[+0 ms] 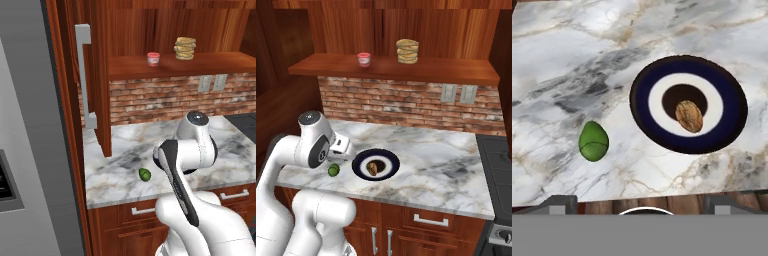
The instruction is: Pick the avocado and bread from the counter and place them on the plate. Then pick the jam from the cabinet and place it next to the plate. Lastly close the cabinet door.
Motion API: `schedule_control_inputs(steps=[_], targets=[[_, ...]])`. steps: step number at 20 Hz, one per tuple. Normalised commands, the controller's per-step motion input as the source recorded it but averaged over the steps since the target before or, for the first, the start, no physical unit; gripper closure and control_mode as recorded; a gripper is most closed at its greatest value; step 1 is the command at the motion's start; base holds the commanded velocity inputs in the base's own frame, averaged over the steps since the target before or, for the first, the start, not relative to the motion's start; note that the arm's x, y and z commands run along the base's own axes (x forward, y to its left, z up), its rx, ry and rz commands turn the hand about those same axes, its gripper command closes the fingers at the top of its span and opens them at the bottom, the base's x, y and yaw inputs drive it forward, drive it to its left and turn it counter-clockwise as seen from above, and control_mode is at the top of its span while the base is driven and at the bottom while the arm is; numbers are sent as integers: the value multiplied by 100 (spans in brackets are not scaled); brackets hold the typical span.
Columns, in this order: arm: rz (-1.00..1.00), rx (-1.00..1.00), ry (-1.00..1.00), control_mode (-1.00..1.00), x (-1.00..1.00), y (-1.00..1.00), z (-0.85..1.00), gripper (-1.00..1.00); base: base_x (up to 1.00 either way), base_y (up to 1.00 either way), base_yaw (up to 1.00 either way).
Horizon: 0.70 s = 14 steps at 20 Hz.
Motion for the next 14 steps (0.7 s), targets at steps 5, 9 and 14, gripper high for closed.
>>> schedule_control_inputs(steps=[5,9,14], targets=[[-11,0,0,-100,-34,32,1,-100,0,0,0],[1,0,0,-100,-3,31,0,-100,0,0,0],[6,0,1,-100,0,17,0,-100,0,0,0]])
